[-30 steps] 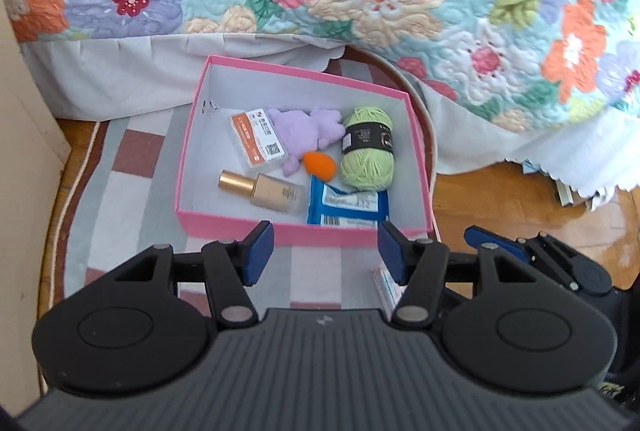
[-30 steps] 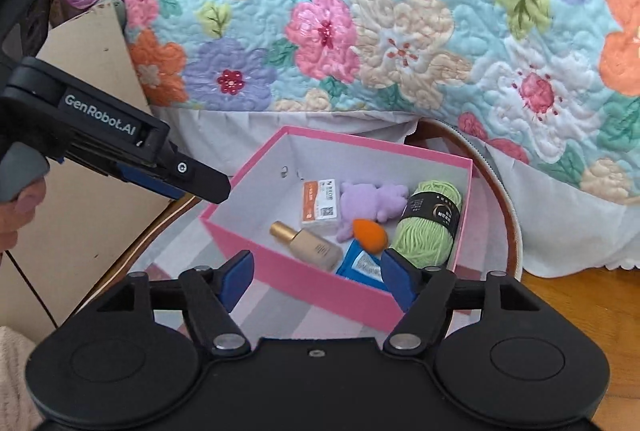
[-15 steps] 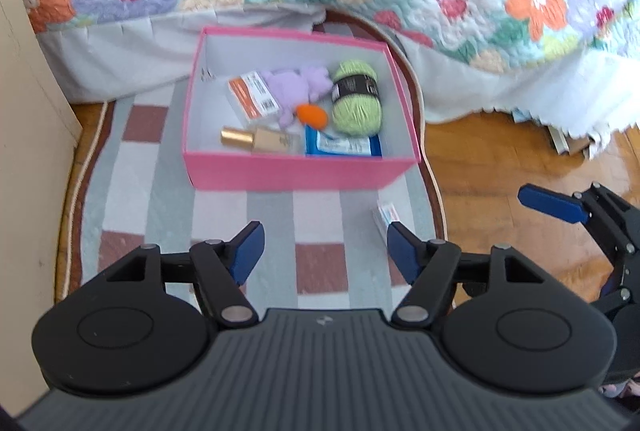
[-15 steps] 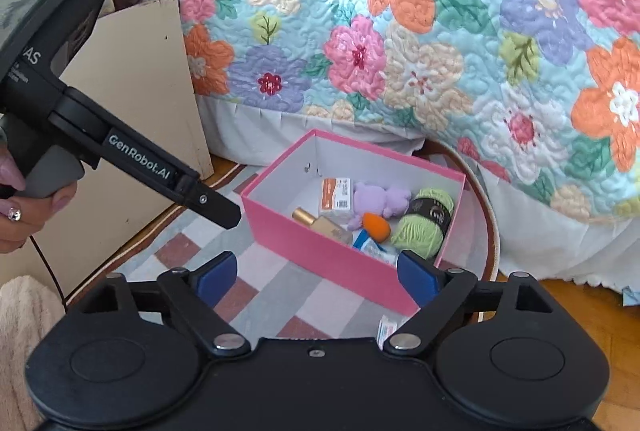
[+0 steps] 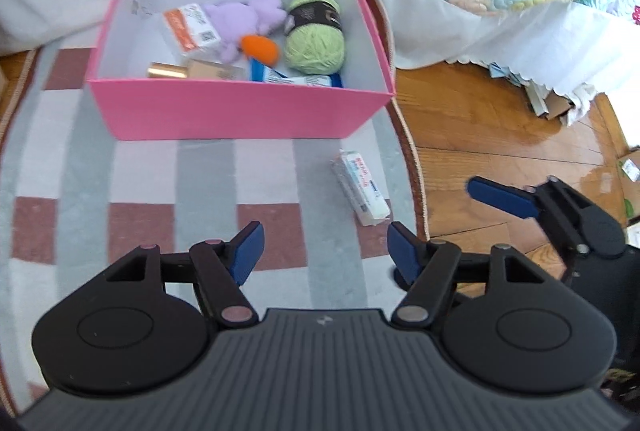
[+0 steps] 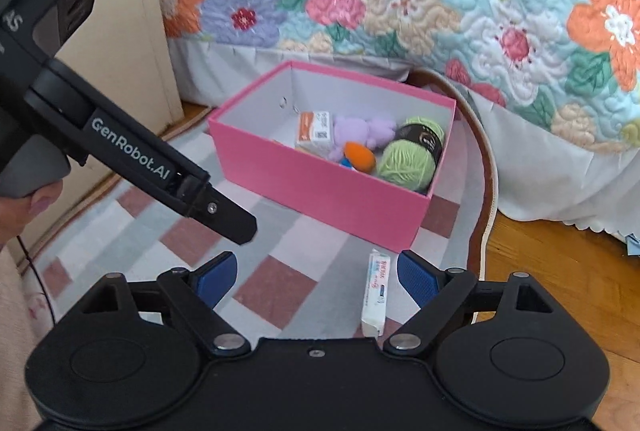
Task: Organize objects
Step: 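Withdraw the left gripper and move it to the white tube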
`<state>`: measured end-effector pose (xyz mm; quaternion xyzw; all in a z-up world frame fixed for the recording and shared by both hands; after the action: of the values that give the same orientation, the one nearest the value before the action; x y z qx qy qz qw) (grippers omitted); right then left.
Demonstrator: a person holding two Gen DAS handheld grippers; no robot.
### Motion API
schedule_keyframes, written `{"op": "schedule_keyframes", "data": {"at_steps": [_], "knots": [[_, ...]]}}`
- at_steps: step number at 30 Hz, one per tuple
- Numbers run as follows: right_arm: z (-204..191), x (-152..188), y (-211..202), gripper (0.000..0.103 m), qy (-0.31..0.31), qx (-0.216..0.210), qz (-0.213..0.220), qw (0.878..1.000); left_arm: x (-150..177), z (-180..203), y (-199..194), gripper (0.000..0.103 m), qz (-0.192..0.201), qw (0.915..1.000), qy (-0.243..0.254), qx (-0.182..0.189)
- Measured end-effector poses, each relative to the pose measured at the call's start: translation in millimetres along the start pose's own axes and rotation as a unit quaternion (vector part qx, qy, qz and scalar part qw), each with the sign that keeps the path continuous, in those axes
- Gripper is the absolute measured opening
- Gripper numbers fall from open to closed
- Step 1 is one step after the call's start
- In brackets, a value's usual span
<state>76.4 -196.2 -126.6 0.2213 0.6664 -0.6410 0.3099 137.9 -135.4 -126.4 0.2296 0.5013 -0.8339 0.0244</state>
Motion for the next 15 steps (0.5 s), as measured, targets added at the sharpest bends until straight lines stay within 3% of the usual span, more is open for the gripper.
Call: {"op": "schedule_keyframes", "data": {"at_steps": [3,6,11,15], "knots": [[4.6,9.3,20.1,0.090,-0.012,0.026,0.012,1.000,-1.8,3.0,18.4,0.067,0.019,0.9995,0.024,-0.006],[4.3,22.0,43.0,0.087,-0.030,0.028,0.005,0.999,0.2,4.3,40.4,0.065,0.017,0.9997,0.015,0.013],[14.5,37.2,74.4,0.077,-0.021,0.046,-0.017,0.999,7.0,5.9,69.7,0.065,0.020,0.9992,0.020,0.028],[29.4,45.4,88.7,0.061,0.004,0.062,-0.025,0.998,11.8,5.3,89.0,0.062,0.020,0.9987,0.022,0.042]]}}
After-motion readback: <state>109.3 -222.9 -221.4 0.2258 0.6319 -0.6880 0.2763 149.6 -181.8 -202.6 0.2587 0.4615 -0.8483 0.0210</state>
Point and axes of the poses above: each gripper's, at about its wrist camera, not at the fingertips, and y roughly the way its jaws point, z to its right, x to its underside, the point moved 10 cm from there along y, roughly the way its jaws point, and after that the axes turned 1 degree about y, right-handed, at the moved point
